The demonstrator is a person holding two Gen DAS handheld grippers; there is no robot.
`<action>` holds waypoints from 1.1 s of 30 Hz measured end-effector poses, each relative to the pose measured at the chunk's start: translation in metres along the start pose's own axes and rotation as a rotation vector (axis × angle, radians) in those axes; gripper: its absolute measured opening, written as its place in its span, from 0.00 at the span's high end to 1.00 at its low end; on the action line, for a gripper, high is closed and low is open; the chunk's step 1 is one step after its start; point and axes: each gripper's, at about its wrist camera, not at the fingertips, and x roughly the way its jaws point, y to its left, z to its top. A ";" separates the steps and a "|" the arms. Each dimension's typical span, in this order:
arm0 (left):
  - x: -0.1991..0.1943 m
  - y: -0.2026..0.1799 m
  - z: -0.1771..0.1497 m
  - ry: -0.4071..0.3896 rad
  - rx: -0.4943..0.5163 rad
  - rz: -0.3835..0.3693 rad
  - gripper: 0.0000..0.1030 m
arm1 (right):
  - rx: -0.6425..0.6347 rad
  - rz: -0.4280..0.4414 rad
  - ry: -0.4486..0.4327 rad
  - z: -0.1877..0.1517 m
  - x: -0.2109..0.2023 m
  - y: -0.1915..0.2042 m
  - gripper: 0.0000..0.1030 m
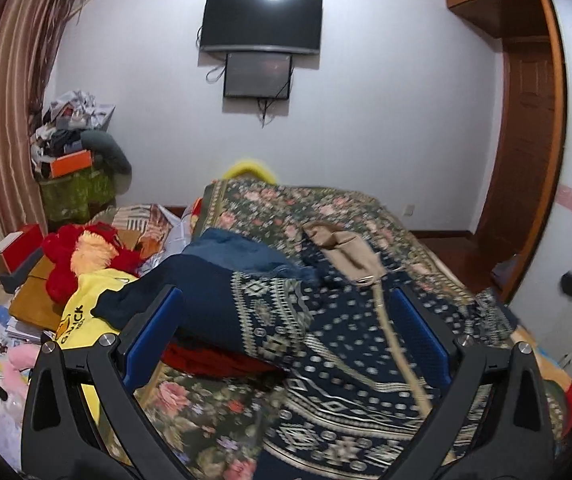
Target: Fold large clothes
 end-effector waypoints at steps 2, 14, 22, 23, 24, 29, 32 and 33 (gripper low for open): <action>0.018 0.015 0.002 0.016 0.021 0.026 0.00 | -0.017 -0.022 -0.017 0.010 0.010 0.001 0.00; 0.094 0.114 -0.024 0.194 -0.134 0.025 0.00 | -0.110 0.020 0.155 -0.003 0.101 0.016 0.00; 0.135 0.175 -0.069 0.386 -0.418 -0.118 0.00 | -0.098 0.008 0.317 -0.036 0.143 0.011 0.00; 0.140 0.181 -0.074 0.401 -0.448 -0.131 0.00 | -0.098 0.011 0.327 -0.038 0.145 0.011 0.00; 0.146 0.188 -0.079 0.415 -0.484 -0.147 0.01 | -0.098 0.012 0.337 -0.040 0.148 0.010 0.00; 0.173 0.222 -0.099 0.441 -0.708 -0.238 0.03 | -0.102 0.008 0.354 -0.044 0.155 0.010 0.00; 0.186 0.236 -0.103 0.408 -0.812 -0.298 0.07 | -0.107 -0.002 0.366 -0.046 0.160 0.010 0.00; 0.191 0.242 -0.104 0.397 -0.852 -0.314 0.07 | -0.109 -0.002 0.370 -0.046 0.161 0.010 0.00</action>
